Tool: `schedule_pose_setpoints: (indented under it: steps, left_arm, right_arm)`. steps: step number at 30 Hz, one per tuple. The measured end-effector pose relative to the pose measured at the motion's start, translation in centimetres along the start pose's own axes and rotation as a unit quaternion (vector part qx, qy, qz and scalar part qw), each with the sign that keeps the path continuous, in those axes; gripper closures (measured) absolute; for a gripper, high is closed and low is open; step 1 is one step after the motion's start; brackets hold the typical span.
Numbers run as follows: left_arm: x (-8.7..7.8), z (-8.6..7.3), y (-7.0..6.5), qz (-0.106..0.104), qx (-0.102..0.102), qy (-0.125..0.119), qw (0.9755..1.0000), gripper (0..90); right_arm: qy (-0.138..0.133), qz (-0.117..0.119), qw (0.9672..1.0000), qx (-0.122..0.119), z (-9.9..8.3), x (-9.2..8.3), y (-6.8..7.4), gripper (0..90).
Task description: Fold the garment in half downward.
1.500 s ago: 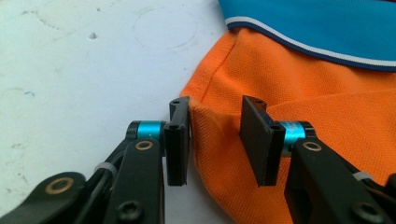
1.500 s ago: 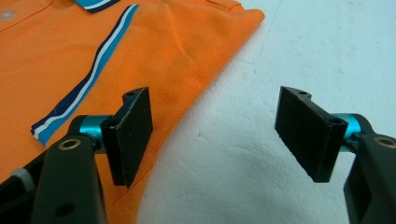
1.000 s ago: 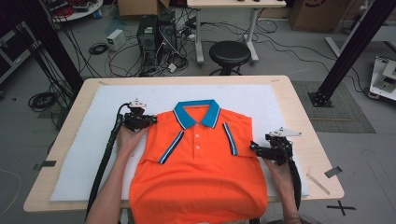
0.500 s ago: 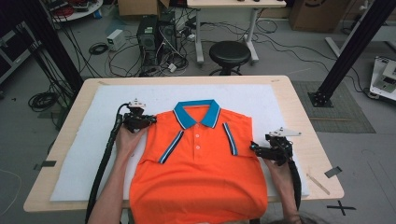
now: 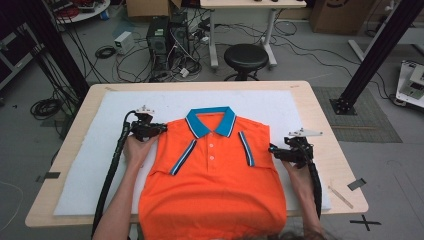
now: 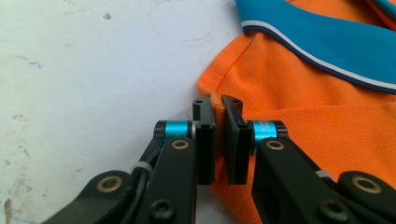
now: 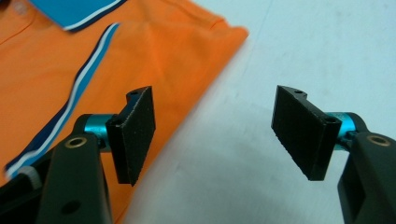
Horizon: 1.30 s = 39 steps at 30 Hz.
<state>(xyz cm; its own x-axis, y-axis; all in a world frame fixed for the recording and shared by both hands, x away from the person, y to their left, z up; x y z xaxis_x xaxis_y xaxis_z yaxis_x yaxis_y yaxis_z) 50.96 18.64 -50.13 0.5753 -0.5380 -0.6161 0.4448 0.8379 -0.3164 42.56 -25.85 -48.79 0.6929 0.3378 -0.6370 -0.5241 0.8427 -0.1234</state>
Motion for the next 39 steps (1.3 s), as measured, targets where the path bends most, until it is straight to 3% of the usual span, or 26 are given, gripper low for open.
schedule_pose_setpoints:
  steps: [6, 9, 11, 13, 16, 20, 24, 26, 31, 33, 34, 39]
  left_arm:
    - [0.0, 0.0, 0.0, 0.001, 0.000, 0.000, 1.0000, 83.6]
    - [0.0, 0.0, 0.0, 0.000, 0.001, 0.000, 1.0000, 83.6]
    - [0.0, 0.0, 0.0, 0.001, 0.001, -0.001, 1.0000, 83.5]
    - [0.0, 0.0, 0.0, 0.001, 0.001, 0.000, 1.0000, 83.4]
    - [0.0, 0.0, 0.0, 0.001, 0.001, -0.001, 1.0000, 83.4]
    - [0.0, 0.0, 0.0, 0.002, 0.003, -0.001, 1.0000, 83.3]
    - [0.0, 0.0, 0.0, 0.003, 0.005, 0.000, 1.0000, 83.3]
    - [0.0, 0.0, 0.0, 0.003, 0.005, -0.001, 1.0000, 83.2]
    - [0.0, 0.0, -0.1, 0.002, 0.004, -0.002, 1.0000, 83.2]
    - [0.0, 0.0, -0.1, 0.002, 0.004, -0.001, 1.0000, 83.1]
    - [0.0, 0.0, -0.1, 0.002, 0.004, -0.002, 1.0000, 83.1]
    - [0.0, 0.0, -0.1, 0.003, 0.004, -0.001, 1.0000, 83.0]
  right_arm:
    - [0.001, 0.013, 0.9997, 0.020, 2.4, 2.0, -2.0, 33.3]
    - [0.008, 0.016, 0.9998, 0.011, 3.6, 2.8, -2.4, 33.7]
    - [0.019, 0.018, 0.9997, -0.001, 5.3, 4.0, -2.9, 33.5]
    - [0.023, 0.022, 0.9995, -0.001, 5.6, 4.5, -3.1, 33.1]
    - [0.046, 0.030, 0.9985, 0.000, 5.2, 6.0, -2.9, 32.0]
    - [0.070, 0.045, 0.9965, 0.002, 4.4, 6.8, -2.2, 31.7]
    - [0.083, 0.030, 0.9961, -0.007, 4.2, 6.9, -2.0, 31.7]
    - [0.089, 0.030, 0.9956, 0.002, 4.0, 7.0, -2.0, 31.8]
    - [0.087, 0.029, 0.9957, 0.003, 3.8, 7.2, -1.9, 31.9]
    - [0.084, 0.041, 0.9956, 0.004, 4.0, 7.2, -1.5, 33.7]
    - [0.083, 0.056, 0.9950, -0.003, 4.1, 7.2, -0.9, 35.2]
    - [0.078, 0.058, 0.9950, -0.026, 4.3, 7.3, -0.3, 39.3]
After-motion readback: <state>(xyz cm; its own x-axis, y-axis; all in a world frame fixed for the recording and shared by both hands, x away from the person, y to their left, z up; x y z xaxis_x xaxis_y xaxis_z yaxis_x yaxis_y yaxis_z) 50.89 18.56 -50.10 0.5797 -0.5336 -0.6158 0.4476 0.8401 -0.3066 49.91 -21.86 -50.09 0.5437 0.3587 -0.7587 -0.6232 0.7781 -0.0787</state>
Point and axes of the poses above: each handheld gripper's, and its own axes: x roughly forward along the jaws, z roughly out of its top, y roughly to its left, the point moved 8 cm from there along x, roughly forward along the jaws, and after that the axes turned 13 degrees about -x, right-handed, at the moved point
